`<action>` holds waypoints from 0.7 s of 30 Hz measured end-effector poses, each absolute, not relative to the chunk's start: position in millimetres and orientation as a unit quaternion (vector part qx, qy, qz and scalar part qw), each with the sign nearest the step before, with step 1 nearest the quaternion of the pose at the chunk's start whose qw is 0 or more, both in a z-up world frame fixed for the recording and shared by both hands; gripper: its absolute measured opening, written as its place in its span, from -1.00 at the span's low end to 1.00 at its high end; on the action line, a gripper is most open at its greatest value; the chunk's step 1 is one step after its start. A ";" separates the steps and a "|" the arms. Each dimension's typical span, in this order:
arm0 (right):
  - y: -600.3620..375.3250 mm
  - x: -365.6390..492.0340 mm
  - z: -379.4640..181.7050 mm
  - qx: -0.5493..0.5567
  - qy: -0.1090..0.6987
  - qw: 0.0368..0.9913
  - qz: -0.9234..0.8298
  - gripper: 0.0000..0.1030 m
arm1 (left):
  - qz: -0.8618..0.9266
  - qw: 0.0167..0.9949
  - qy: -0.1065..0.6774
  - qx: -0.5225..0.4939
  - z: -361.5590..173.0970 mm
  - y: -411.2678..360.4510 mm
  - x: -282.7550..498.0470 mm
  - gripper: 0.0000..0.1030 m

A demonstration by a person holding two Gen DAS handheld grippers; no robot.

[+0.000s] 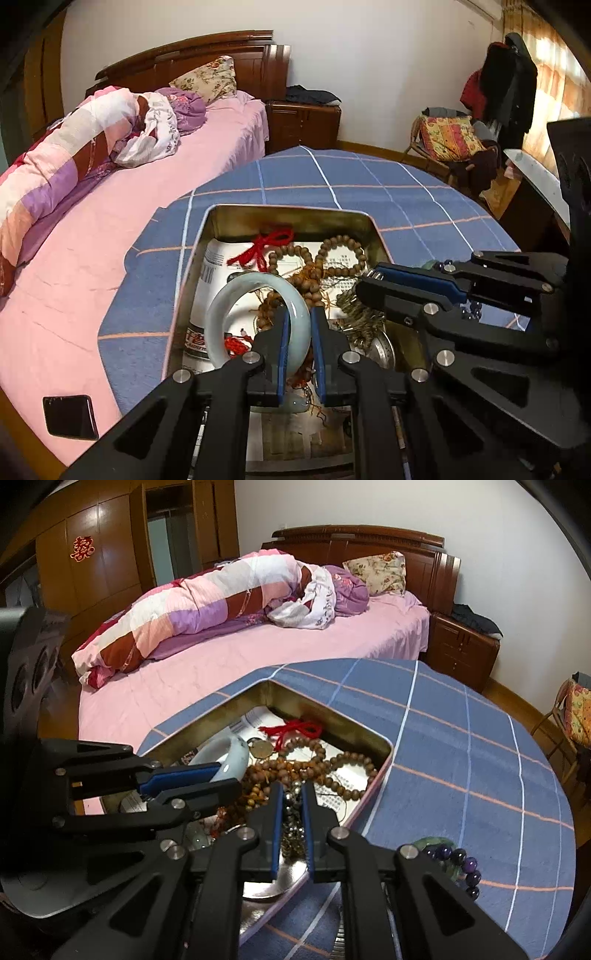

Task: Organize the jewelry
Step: 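Open both grippers to drop the items into the tin box, then move both open grippers back toward the remaining jewelry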

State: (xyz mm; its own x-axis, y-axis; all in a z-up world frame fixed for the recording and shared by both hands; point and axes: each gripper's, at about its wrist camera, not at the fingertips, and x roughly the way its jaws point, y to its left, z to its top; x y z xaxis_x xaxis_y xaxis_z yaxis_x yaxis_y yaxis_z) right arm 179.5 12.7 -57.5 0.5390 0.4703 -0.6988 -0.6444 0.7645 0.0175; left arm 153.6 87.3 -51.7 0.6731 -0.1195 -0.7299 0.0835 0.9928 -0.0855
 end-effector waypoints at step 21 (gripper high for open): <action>-93.4 168.1 -44.8 -0.074 0.360 0.896 0.248 0.38 | -0.027 0.931 0.362 -0.015 -27.0 75.0 137.0 0.52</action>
State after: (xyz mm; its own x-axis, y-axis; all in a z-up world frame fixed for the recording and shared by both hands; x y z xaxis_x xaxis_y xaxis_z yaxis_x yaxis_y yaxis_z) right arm 168.1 -93.4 -44.8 0.6180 0.3912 -0.6819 -0.4978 0.8661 0.0458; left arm 137.0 75.0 -27.0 0.7357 -0.0617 -0.6744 0.0402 0.9981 -0.0475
